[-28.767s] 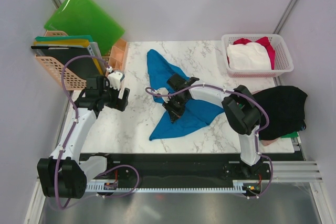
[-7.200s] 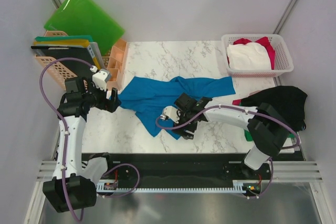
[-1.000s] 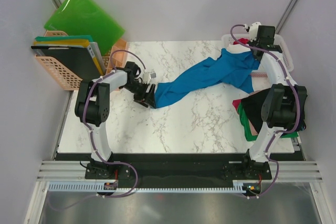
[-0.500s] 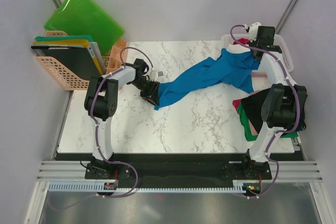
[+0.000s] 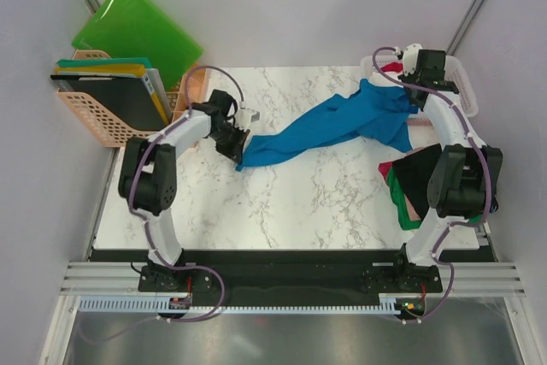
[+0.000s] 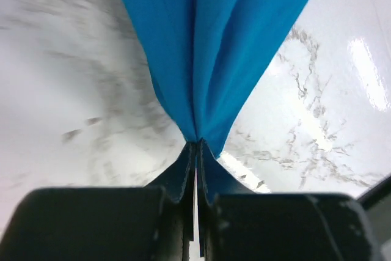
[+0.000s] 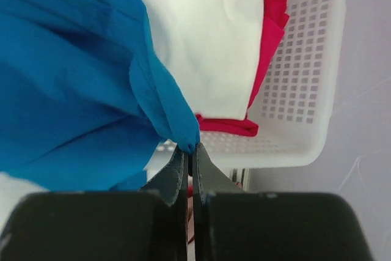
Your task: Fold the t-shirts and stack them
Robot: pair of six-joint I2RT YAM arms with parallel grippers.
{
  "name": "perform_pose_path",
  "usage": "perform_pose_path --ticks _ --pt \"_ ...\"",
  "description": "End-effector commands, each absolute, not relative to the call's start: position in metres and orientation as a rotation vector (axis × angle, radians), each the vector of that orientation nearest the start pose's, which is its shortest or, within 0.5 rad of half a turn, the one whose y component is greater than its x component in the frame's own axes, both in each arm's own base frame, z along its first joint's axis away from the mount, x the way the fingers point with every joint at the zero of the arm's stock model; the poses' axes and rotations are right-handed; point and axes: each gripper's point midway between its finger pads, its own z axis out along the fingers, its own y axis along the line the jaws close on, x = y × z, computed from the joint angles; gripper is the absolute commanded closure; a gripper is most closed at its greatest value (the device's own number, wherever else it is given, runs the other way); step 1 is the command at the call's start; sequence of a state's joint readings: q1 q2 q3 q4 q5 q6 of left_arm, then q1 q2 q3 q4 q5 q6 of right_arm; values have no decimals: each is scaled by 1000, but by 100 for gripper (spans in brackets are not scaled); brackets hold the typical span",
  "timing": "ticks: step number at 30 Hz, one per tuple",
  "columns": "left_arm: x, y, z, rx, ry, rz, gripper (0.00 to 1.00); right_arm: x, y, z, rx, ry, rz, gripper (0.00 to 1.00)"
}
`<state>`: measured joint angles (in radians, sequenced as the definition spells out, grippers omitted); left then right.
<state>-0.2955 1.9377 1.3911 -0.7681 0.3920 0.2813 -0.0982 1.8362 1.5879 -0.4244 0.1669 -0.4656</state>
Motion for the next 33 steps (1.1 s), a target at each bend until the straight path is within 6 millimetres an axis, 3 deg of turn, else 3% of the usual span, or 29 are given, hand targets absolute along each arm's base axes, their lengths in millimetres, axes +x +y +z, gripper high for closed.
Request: perform_pose_path --ticks 1,2,3,4,5,6,7,8,10,11,12,14,15,18,19,27,30,33 --pt "406 -133 159 914 2275 -179 98 482 -70 264 -310 2073 -397 100" --pt "406 -128 198 894 2179 -148 98 475 -64 279 -284 2045 -361 100" --pt "406 -123 224 868 2121 -124 98 460 -60 321 -262 1957 -352 100" --pt "409 -112 256 826 2055 -81 98 448 -53 337 -266 1936 -318 100" --pt "399 -103 299 789 1953 -42 98 438 -51 357 -249 1896 -305 100" --pt "394 -95 323 764 1899 -11 98 416 -49 399 -229 1801 -312 100" --pt "390 -79 350 711 1843 37 98 402 -47 416 -225 1774 -311 100" --pt "372 -68 386 681 1755 86 98 377 -47 452 -205 1688 -331 100" --pt "354 -41 424 610 1673 194 98 349 -51 484 -178 1611 -374 100" --pt "344 -30 437 593 1637 241 98 323 -53 509 -156 1542 -401 100" --pt "321 -12 462 540 1572 304 98 307 -58 528 -127 1498 -444 100" --pt "304 7 480 499 1520 408 98 272 -62 553 -95 1423 -484 100" --pt "285 21 492 450 1490 474 98 256 -66 566 -70 1390 -513 100" --pt "263 32 501 427 1463 547 98 220 -70 589 -34 1331 -546 100" --pt "251 35 504 411 1446 560 98 215 -73 588 -22 1341 -561 100" --pt "217 46 529 327 1393 601 98 179 -72 601 -13 1296 -582 100" --pt "202 45 536 311 1365 586 98 161 -71 599 -20 1289 -591 100" --pt "192 46 534 307 1358 598 98 156 -75 589 -28 1310 -625 100"
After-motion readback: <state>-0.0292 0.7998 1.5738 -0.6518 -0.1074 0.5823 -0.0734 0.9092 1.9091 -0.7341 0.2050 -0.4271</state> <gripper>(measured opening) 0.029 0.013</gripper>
